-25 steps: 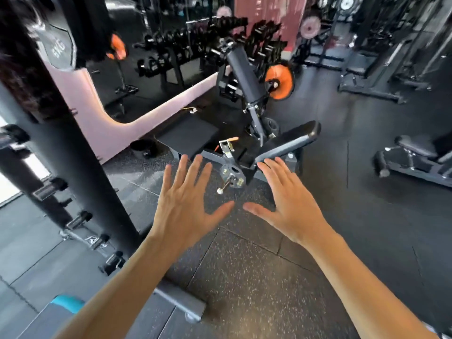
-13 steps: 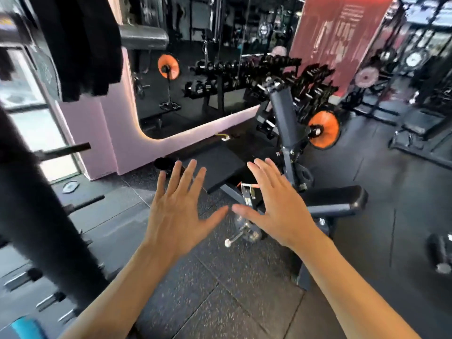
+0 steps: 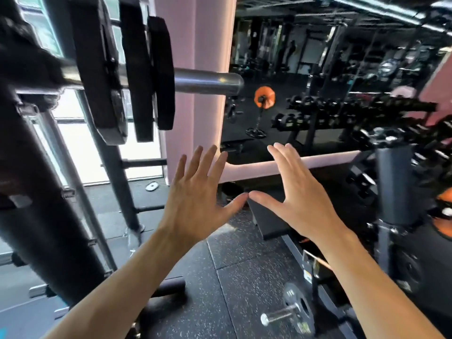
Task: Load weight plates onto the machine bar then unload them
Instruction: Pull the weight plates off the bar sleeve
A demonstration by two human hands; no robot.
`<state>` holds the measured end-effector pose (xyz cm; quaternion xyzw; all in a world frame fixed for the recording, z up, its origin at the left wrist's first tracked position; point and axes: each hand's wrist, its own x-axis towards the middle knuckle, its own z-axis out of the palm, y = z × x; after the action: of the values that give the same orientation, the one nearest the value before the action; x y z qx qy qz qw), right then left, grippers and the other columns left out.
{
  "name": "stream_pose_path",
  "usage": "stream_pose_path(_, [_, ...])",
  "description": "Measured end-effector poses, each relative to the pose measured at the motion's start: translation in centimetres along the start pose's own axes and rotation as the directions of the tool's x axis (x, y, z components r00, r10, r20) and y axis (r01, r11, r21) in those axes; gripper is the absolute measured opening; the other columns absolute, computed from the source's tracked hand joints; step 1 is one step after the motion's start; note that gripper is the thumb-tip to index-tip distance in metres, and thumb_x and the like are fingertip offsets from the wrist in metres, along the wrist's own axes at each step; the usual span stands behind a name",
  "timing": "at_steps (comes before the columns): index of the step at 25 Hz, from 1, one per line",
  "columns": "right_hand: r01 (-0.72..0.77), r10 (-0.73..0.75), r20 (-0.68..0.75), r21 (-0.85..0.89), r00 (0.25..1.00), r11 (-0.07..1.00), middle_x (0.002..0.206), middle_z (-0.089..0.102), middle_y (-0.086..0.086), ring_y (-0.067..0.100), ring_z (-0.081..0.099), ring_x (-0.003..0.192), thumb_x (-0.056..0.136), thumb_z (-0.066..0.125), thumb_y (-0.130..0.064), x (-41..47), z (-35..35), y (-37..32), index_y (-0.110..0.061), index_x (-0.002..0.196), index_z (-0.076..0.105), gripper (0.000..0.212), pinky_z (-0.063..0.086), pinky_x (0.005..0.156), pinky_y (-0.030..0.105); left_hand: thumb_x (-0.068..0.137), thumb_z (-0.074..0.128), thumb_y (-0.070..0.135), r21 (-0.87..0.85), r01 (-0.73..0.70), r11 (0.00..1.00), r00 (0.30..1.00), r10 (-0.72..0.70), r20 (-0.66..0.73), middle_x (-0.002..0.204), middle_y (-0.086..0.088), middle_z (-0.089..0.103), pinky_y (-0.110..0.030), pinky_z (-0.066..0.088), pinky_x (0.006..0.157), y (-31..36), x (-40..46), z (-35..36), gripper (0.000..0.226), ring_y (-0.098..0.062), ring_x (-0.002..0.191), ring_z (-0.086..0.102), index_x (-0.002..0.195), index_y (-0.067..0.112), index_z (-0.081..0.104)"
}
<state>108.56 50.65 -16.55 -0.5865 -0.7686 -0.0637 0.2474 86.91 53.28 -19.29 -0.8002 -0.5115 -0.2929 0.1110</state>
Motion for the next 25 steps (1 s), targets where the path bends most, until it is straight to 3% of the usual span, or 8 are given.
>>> stream_pose_path(4, [0.187, -0.185, -0.028, 0.097, 0.982, 0.978, 0.167, 0.010, -0.010, 0.008, 0.000, 0.154, 0.079, 0.031, -0.089, 5.5, 1.0, 2.4, -0.024, 0.159, 0.014, 0.104, 0.027, 0.120, 0.052, 0.088, 0.030, 0.077, 0.141, 0.136, 0.981, 0.989, -0.125, -0.084, 0.161, -0.005, 0.034, -0.050, 0.023, 0.122, 0.1, 2.0, 0.1, 0.088, -0.026, 0.151, 0.026, 0.153, 0.018, 0.036])
stream_pose_path(6, [0.296, -0.288, -0.071, 0.156, 0.955, 0.942, 0.167, 0.011, -0.010, 0.009, 0.003, 0.154, 0.078, 0.032, -0.090, 7.8, 1.0, 3.1, -0.027, 0.159, 0.013, 0.104, 0.026, 0.121, 0.050, 0.090, 0.036, 0.070, 0.157, 0.212, 0.965, 0.967, -0.183, -0.177, 0.154, -0.006, 0.044, -0.049, 0.030, 0.119, 0.5, 3.1, -0.4, 0.080, -0.026, 0.145, 0.038, 0.149, 0.016, 0.043])
stream_pose_path(9, [0.456, -0.444, -0.102, 0.217, 0.890, 0.863, 0.168, 0.010, -0.008, 0.010, 0.004, 0.154, 0.082, 0.040, -0.084, 11.8, 0.0, 4.0, -0.026, 0.159, 0.013, 0.101, 0.023, 0.122, 0.047, 0.094, 0.048, 0.049, 0.187, 0.314, 0.931, 0.895, -0.225, -0.385, 0.134, -0.006, 0.061, -0.042, 0.046, 0.102, 1.5, 5.3, -2.4, 0.057, -0.028, 0.119, 0.060, 0.136, 0.011, 0.057])
stream_pose_path(11, [0.552, -0.536, -0.133, 0.236, 0.833, 0.799, 0.168, 0.010, -0.004, 0.013, 0.006, 0.155, 0.082, 0.040, -0.083, 14.4, -0.8, 4.0, -0.022, 0.159, 0.013, 0.102, 0.023, 0.122, 0.044, 0.095, 0.052, 0.037, 0.239, 0.360, 0.902, 0.845, -0.207, -0.492, 0.123, -0.006, 0.065, -0.041, 0.050, 0.089, 2.0, 6.3, -4.3, 0.045, -0.028, 0.105, 0.063, 0.129, 0.010, 0.061])
stream_pose_path(13, [0.628, -0.604, -0.176, 0.261, 0.777, 0.733, 0.167, 0.014, -0.002, 0.015, 0.009, 0.154, 0.082, 0.039, -0.083, 16.7, -1.3, 3.4, -0.021, 0.159, 0.015, 0.102, 0.021, 0.122, 0.039, 0.095, 0.054, 0.030, 0.288, 0.431, 0.855, 0.795, -0.209, -0.570, 0.116, -0.006, 0.064, -0.042, 0.052, 0.084, 1.8, 6.7, -6.5, 0.040, -0.026, 0.100, 0.063, 0.128, 0.010, 0.061])
stream_pose_path(15, [0.674, -0.638, -0.221, 0.299, 0.737, 0.676, 0.166, 0.017, -0.003, 0.016, 0.009, 0.154, 0.079, 0.040, -0.084, 18.7, -1.7, 2.2, -0.023, 0.158, 0.017, 0.103, 0.023, 0.121, 0.045, 0.094, 0.056, 0.024, 0.328, 0.517, 0.791, 0.746, -0.228, -0.626, 0.118, -0.005, 0.063, -0.041, 0.053, 0.085, 0.9, 7.1, -8.6, 0.038, -0.026, 0.102, 0.063, 0.129, 0.010, 0.061])
stream_pose_path(20, [0.765, -0.715, -0.284, 0.335, 0.639, 0.550, 0.165, 0.017, -0.005, 0.020, 0.011, 0.154, 0.073, 0.052, -0.083, 23.7, -2.4, -2.3, -0.025, 0.158, 0.018, 0.108, 0.035, 0.115, 0.055, 0.085, 0.070, 0.020, 0.320, 0.677, 0.663, 0.665, -0.364, -0.652, 0.130, -0.004, 0.054, -0.047, 0.052, 0.094, -3.1, 8.5, -14.3, 0.054, -0.027, 0.114, 0.060, 0.136, 0.015, 0.054])
stream_pose_path(25, [0.789, -0.755, -0.273, 0.372, 0.596, 0.489, 0.166, 0.010, -0.005, 0.021, 0.005, 0.155, 0.066, 0.062, -0.084, 27.4, -3.5, -7.0, -0.032, 0.158, 0.014, 0.116, 0.029, 0.117, 0.058, 0.078, 0.077, 0.047, 0.286, 0.749, 0.598, 0.649, -0.574, -0.499, 0.128, 0.004, 0.057, -0.047, 0.052, 0.092, -6.6, 11.3, -17.0, 0.087, -0.024, 0.104, 0.065, 0.151, 0.040, 0.031])
